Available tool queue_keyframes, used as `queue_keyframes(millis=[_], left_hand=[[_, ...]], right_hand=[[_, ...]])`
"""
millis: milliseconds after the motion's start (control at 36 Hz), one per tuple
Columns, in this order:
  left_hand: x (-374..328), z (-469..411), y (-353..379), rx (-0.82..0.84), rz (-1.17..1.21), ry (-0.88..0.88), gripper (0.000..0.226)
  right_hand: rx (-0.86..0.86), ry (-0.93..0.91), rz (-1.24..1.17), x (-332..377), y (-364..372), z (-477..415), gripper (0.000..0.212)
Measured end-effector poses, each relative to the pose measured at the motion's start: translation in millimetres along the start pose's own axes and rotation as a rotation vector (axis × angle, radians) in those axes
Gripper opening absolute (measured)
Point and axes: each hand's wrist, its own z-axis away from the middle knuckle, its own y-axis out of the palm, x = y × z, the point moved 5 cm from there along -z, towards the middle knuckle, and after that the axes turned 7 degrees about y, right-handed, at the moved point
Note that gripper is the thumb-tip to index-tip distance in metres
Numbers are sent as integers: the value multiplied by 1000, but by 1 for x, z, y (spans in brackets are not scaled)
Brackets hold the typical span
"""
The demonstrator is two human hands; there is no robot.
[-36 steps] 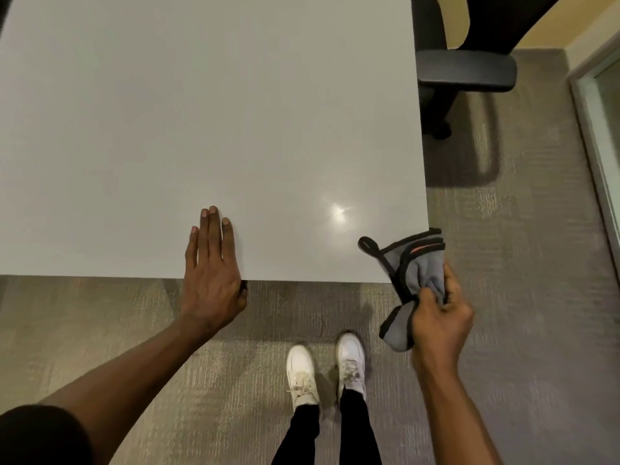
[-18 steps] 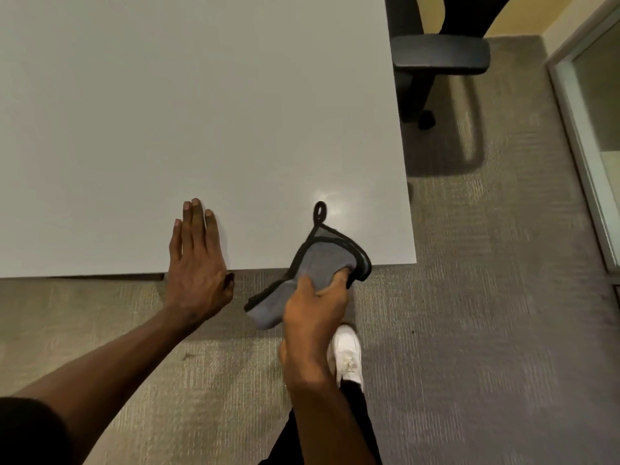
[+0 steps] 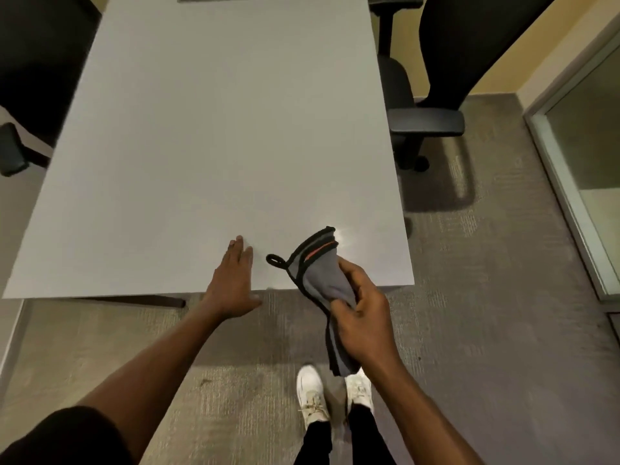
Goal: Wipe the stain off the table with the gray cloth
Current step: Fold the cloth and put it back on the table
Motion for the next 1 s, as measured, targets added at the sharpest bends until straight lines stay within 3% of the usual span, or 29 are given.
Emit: queue_keyframes(millis=[111,167,222,278,444,556,611,722,861,1000], left_hand=[[-24,33,-38,-162,554,-134,41],[-39,52,-44,-203,857,-208,26],[-55,70,-56,-235,1100,-230,40],[-68,84,-67,-242,1190,-219,59],[-95,115,-84,-109,1131,-134,87],[-101,129,-88,-151,1034,-163,38],[-103,135,-89,-194,1064,-190,31],[-110,150,-105,-309,1241,-179,39],[-107,166,-125,-421,1229,-182,42],[-99,185,-149,-491,1188,-128,42]], right_hand=[[26,-86,125,15,-8,2,63],[39,-150,207,23,-10,7,65],[62,-248,302,30,-11,13,66],[114,-359,392,38,-12,22,68],[130,-749,676,55,-17,52,55],[134,-877,661,59,-23,62,58],[124,-905,638,59,-28,63,60],[128,-748,469,60,-45,51,52],[94,-210,86,55,-61,23,64],[209,72,-4,58,-44,-9,46]])
